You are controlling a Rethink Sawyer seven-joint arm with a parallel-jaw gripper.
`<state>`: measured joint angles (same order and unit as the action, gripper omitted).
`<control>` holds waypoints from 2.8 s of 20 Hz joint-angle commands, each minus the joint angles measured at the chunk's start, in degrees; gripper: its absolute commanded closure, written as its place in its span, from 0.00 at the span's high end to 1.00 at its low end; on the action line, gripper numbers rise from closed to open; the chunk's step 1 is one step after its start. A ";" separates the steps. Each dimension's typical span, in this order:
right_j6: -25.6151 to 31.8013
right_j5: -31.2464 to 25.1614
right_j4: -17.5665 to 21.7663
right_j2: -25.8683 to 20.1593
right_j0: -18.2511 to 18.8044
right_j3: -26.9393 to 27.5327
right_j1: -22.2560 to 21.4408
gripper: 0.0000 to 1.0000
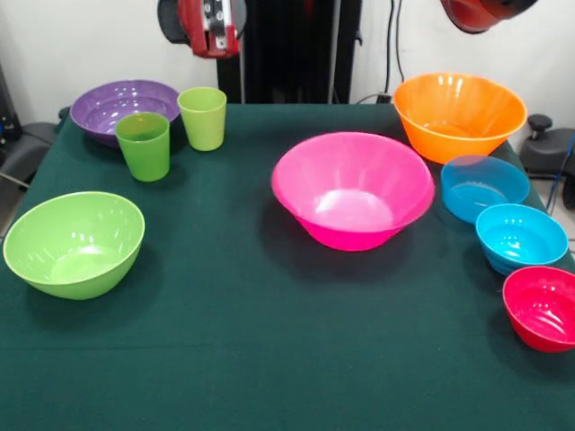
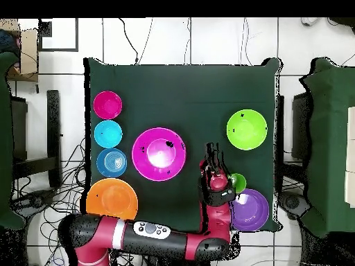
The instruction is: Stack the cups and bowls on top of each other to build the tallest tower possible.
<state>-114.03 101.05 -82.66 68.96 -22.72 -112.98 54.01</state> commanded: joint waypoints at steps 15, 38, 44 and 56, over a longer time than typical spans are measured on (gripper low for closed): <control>-17.03 -10.96 39.48 -7.10 1.66 15.56 -14.43 1.00; -20.16 -18.40 66.63 -11.22 4.86 20.99 -28.11 1.00; -19.68 -21.58 71.01 -14.30 4.68 21.83 -32.02 1.00; -23.63 -28.23 87.00 -18.45 6.01 21.10 -41.55 1.00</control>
<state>-122.06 83.70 -3.97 62.56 -18.16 -100.71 17.59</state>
